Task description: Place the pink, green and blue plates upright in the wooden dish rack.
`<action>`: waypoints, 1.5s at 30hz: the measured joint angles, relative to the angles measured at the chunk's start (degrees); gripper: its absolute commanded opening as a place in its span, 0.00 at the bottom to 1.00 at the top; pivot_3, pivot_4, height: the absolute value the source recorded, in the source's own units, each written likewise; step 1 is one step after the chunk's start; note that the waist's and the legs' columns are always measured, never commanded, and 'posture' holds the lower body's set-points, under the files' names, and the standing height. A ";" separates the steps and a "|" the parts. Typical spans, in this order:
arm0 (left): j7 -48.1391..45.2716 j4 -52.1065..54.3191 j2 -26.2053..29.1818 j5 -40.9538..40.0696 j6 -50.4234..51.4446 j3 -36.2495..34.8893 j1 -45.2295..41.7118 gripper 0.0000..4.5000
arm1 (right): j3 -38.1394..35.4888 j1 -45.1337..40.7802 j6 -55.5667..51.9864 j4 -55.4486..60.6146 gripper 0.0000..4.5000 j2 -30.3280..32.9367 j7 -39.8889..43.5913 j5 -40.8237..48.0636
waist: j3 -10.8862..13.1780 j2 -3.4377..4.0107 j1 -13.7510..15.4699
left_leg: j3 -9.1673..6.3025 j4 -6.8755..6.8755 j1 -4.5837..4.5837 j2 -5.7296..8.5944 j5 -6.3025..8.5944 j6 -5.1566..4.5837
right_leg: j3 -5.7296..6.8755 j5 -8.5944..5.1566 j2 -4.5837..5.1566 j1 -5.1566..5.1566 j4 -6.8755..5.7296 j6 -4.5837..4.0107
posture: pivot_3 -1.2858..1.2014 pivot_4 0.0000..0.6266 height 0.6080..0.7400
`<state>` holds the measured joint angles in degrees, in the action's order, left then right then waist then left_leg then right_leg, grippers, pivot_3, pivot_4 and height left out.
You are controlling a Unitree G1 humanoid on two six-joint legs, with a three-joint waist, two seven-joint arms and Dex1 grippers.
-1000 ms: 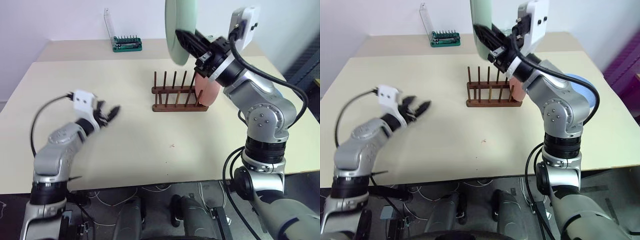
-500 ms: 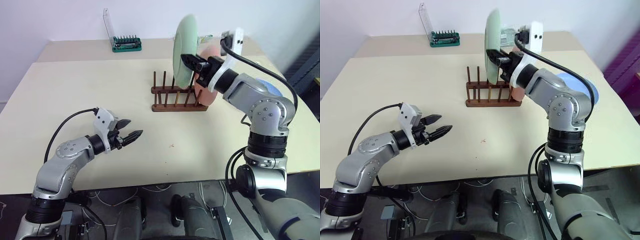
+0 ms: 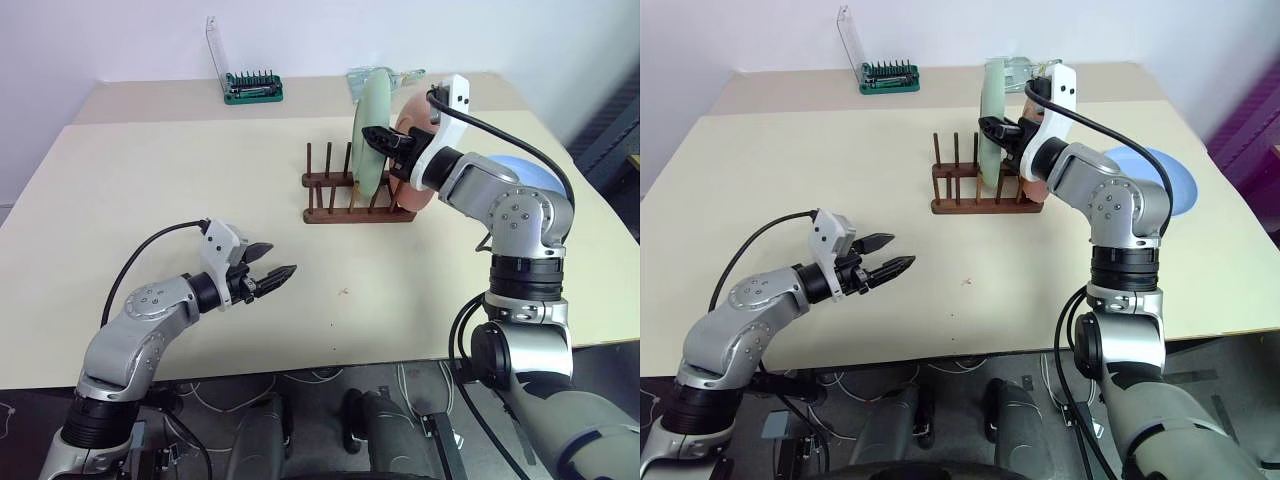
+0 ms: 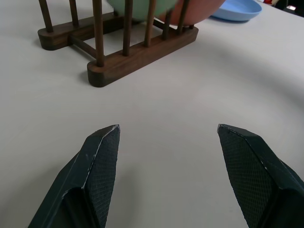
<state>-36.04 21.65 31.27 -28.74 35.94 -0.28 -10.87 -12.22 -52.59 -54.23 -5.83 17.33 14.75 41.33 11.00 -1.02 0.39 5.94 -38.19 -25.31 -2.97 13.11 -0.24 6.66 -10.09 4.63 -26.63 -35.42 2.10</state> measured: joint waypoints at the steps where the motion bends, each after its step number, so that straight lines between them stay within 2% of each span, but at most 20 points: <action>1: 0.00 0.00 -0.06 0.04 0.00 0.07 0.00 0.75 | 0.05 -0.02 0.07 0.08 0.57 0.04 0.16 -0.14 | 0.00 0.00 -0.01 | 0.00 0.00 0.00 0.00 0.00 0.00 | 0.00 0.00 0.00 0.00 0.00 0.00 | 0.52 0.24 0.92; 3: 0.00 0.00 -0.24 0.12 -0.02 0.13 0.00 0.75 | 0.50 -0.04 0.33 0.59 0.78 0.26 0.43 -0.81 | 0.00 0.00 -0.04 | -0.01 0.00 0.00 0.00 0.00 0.00 | 0.00 0.00 -0.01 -0.01 0.00 0.00 | 0.52 0.24 0.92; 12: -0.14 -0.08 -0.44 0.76 -0.39 0.83 0.03 0.75 | 5.37 -1.36 2.24 5.31 0.78 8.24 5.98 -6.40 | 0.02 0.03 0.05 | -0.03 0.02 -0.01 -0.01 0.01 -0.01 | 0.00 -0.09 0.00 -0.02 0.06 0.14 | 0.52 0.24 0.92; 16: -0.62 -0.47 -0.90 1.05 -1.19 1.31 -0.08 0.75 | 8.66 -1.30 3.83 10.00 0.78 17.34 14.29 -8.25 | 0.05 0.09 0.32 | -0.03 0.01 -0.06 0.00 0.01 -0.02 | 0.01 -0.16 0.01 -0.04 0.11 0.16 | 0.52 0.24 0.92; 20: -1.85 -0.85 -0.99 1.56 -2.36 1.79 -0.47 0.75 | 6.90 0.01 9.20 10.65 0.78 27.56 22.81 -10.03 | 0.05 0.08 0.47 | -0.02 0.01 -0.06 0.02 0.04 -0.04 | 0.01 -0.26 0.03 0.01 0.24 0.03 | 0.52 0.24 0.92; 23: -3.44 -0.88 -1.09 2.04 -3.30 3.03 -1.44 0.75 | 5.69 4.62 14.49 7.34 0.78 35.74 28.80 -13.52 | 0.04 0.06 0.45 | -0.01 0.00 -0.03 0.05 0.07 -0.09 | 0.01 -0.27 0.07 0.08 0.32 0.02 | 0.52 0.24 0.92; 25: -4.05 -0.81 -1.79 2.03 -3.76 4.00 -2.06 0.75 | 6.31 8.29 17.81 4.66 0.78 38.78 31.31 -17.03 | 0.04 0.07 0.36 | 0.01 0.00 -0.02 0.05 0.08 -0.10 | 0.00 -0.27 0.07 0.08 0.32 0.02 | 0.52 0.24 0.92; 27: -4.35 -0.93 -2.66 2.07 -3.83 4.62 -3.43 0.75 | 11.18 13.36 24.51 1.09 0.78 42.35 32.95 -24.27 | 0.00 0.02 0.27 | 0.01 0.00 0.00 0.04 0.08 -0.10 | 0.00 -0.28 0.03 0.09 0.31 0.02 | 0.52 0.24 0.92; 29: -4.64 -1.20 -2.90 2.15 -3.94 5.27 -4.22 0.75 | 16.23 16.39 29.78 -4.74 0.78 41.91 32.94 -30.61 | 0.02 0.10 -0.03 | 0.08 0.00 0.03 0.05 0.07 -0.10 | -0.06 -0.27 0.02 0.06 0.28 0.03 | 0.52 0.24 0.92; 33: -5.14 -1.83 -3.29 2.82 -4.02 6.30 -4.70 0.75 | 22.27 15.41 37.45 -18.02 0.78 37.49 30.41 -39.42 | 0.04 0.20 -0.40 | 0.14 0.00 0.01 0.08 0.06 -0.10 | -0.15 -0.15 -0.05 -0.03 0.17 0.23 | 0.52 0.24 0.92; 41: -5.01 -2.28 -3.30 3.25 -4.03 6.18 -4.88 0.75 | 24.38 4.94 50.09 -43.82 0.78 29.99 24.41 -48.59 | 0.05 0.21 -0.23 | 0.13 -0.02 0.01 0.09 0.05 -0.10 | -0.15 -0.15 -0.06 0.02 0.18 0.24 | 0.52 0.24 0.92; 44: -4.86 -1.98 -3.33 3.25 -3.95 6.18 -4.53 0.75 | 24.50 2.32 53.59 -50.23 0.59 28.89 22.50 -50.96 | 0.04 0.21 -0.08 | 0.14 -0.06 0.03 0.10 0.05 -0.10 | -0.14 -0.15 -0.05 0.10 0.19 0.22 | 0.52 0.24 0.92; 45: -4.80 -1.74 -3.31 3.24 -3.94 6.16 -4.46 0.75 | 24.56 2.12 54.58 -51.66 0.48 28.76 22.08 -51.68 | 0.04 0.21 0.05 | 0.14 -0.07 0.04 0.10 0.05 -0.10 | -0.14 -0.16 -0.05 0.12 0.19 0.22 | 0.52 0.24 0.92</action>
<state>-40.84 19.91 27.96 -25.50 32.00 5.87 -15.34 12.34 -50.46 0.35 -57.49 46.09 36.83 -10.35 11.05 -0.81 0.44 6.08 -38.26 -25.27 -2.86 13.16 -0.34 6.52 -10.25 4.59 -26.51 -35.23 2.32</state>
